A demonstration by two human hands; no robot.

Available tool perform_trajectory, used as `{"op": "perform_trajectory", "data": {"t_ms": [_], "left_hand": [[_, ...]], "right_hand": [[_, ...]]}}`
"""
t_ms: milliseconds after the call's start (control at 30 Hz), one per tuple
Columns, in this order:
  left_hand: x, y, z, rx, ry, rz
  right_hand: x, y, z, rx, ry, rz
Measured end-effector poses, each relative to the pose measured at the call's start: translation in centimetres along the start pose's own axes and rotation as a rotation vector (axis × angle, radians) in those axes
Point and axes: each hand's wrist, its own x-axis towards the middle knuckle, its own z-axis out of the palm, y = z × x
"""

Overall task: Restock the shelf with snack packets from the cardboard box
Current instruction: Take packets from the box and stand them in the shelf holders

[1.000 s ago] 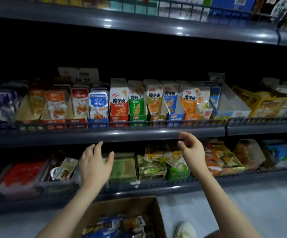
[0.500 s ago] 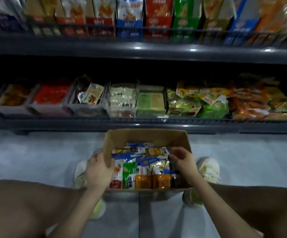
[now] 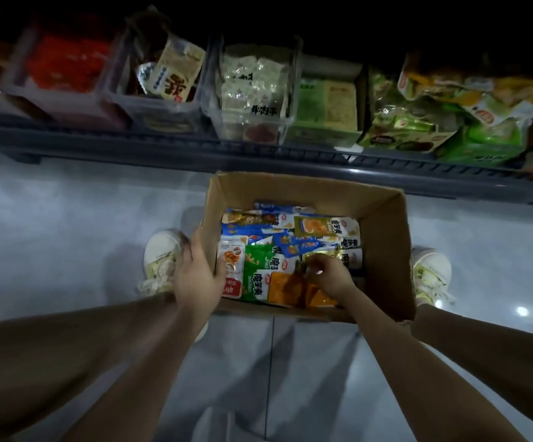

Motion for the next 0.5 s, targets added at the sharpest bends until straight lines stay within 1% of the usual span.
{"op": "perform_trajectory", "data": {"t_ms": [100,167,200,267,367,500], "left_hand": [[-0.3,-0.1,0.5,-0.023,0.043,-0.016],[-0.3,-0.1,0.6,-0.034,0.065,0.003],[-0.3,-0.1,0.6,-0.040,0.068,0.006],[-0.3,-0.1,0.7,-0.049,0.074,0.008],[-0.3,-0.2,0.7,-0.023,0.091,0.025],[-0.1,0.3,0.2,0.004,0.099,0.025]], "right_hand": [[1.2,1.1,0.0,-0.185,-0.097,0.055],[1.7,2.0,0.1,-0.149,-0.139,0.118],[1.8,2.4,0.1,-0.118,-0.134,0.139],[2.1,3.0,0.2,-0.096,-0.111,0.142],[2.2,3.2,0.3,-0.013,-0.133,0.160],[2.5,3.5,0.3,-0.097,-0.108,0.124]]}}
